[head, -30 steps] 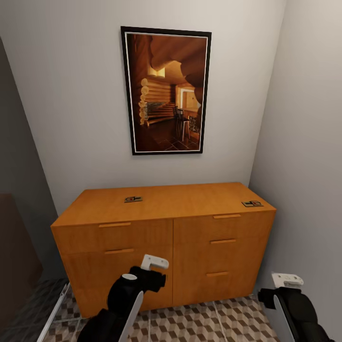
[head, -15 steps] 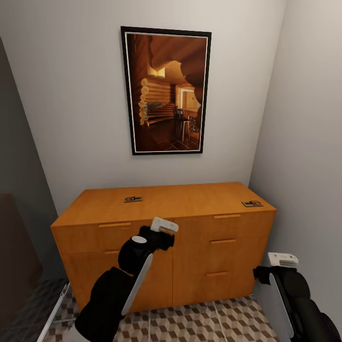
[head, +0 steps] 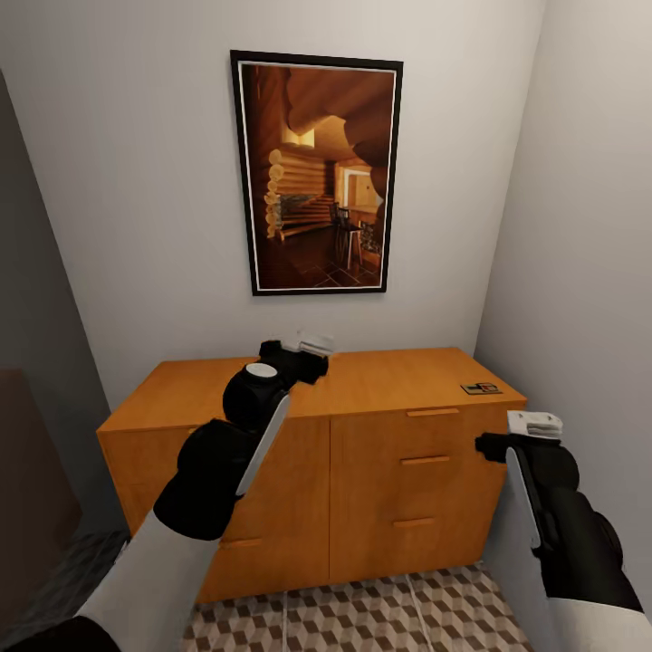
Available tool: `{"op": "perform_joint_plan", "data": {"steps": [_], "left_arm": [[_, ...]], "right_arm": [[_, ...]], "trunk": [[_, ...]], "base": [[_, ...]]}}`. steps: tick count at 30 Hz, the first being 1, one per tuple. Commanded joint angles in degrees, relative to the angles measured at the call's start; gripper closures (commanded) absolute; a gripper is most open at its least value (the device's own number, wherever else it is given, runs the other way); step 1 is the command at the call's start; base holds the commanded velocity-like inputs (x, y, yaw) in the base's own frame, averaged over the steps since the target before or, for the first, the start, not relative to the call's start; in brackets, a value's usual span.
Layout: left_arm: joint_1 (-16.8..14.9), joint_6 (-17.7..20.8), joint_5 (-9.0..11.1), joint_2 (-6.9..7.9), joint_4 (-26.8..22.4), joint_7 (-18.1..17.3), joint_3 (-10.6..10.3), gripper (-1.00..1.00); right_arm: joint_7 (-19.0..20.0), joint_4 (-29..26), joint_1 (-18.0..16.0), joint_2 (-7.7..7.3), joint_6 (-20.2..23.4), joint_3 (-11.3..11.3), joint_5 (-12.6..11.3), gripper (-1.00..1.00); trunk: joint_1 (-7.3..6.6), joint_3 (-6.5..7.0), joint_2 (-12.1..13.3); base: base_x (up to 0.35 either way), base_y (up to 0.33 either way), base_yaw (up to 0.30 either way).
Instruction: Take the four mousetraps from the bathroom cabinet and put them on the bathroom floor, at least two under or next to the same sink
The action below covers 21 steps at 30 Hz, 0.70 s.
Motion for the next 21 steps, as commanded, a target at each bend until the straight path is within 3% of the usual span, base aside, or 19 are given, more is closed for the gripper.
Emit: {"op": "perform_joint_plan", "data": {"steps": [1, 4, 7, 16, 21], "left_arm": [[-1.29, 0.26, 0.08, 0.00, 0.09, 0.46, 0.10, -1.00], [-4.39, 0.18, 0.27, 0.00, 0.67, 1.14, 1.24, -1.00], [-6.23, -0.17, 0.36, 0.00, 1.43, 1.44, 3.79, -1.00], [-8.21, -0.27, 0.76, 0.24, 4.86, 0.95, 12.28, -1.00], [-9.15, 1.68, 0.92, 1.27, 9.50, -0.37, 15.51, -1.00]], "right_arm": [[0.21, -0.03, -1.34, -0.01, 0.31, 0.04, 0.57, -1.00], [0.19, 0.10, -5.11, 0.03, 0.31, 0.10, 1.10, -1.00], [0.15, 0.27, -8.83, 0.18, 0.31, 0.16, 1.52, -1.00], [0.10, 0.55, -18.68, 0.46, 0.31, 0.68, 1.70, -1.00], [-0.08, 2.80, -24.34, 0.60, 0.31, 2.10, 1.74, -1.00]], "trunk": [[0.00, -0.08, -0.04], [0.00, -0.08, -0.04], [0.00, -0.08, -0.04], [0.00, -0.08, -0.04], [0.00, -0.08, -0.04]], "base": [[0.000, 0.000, 0.000], [0.000, 0.000, 0.000], [0.000, 0.000, 0.000], [0.000, 0.000, 0.000], [0.000, 0.000, 0.000]]}}
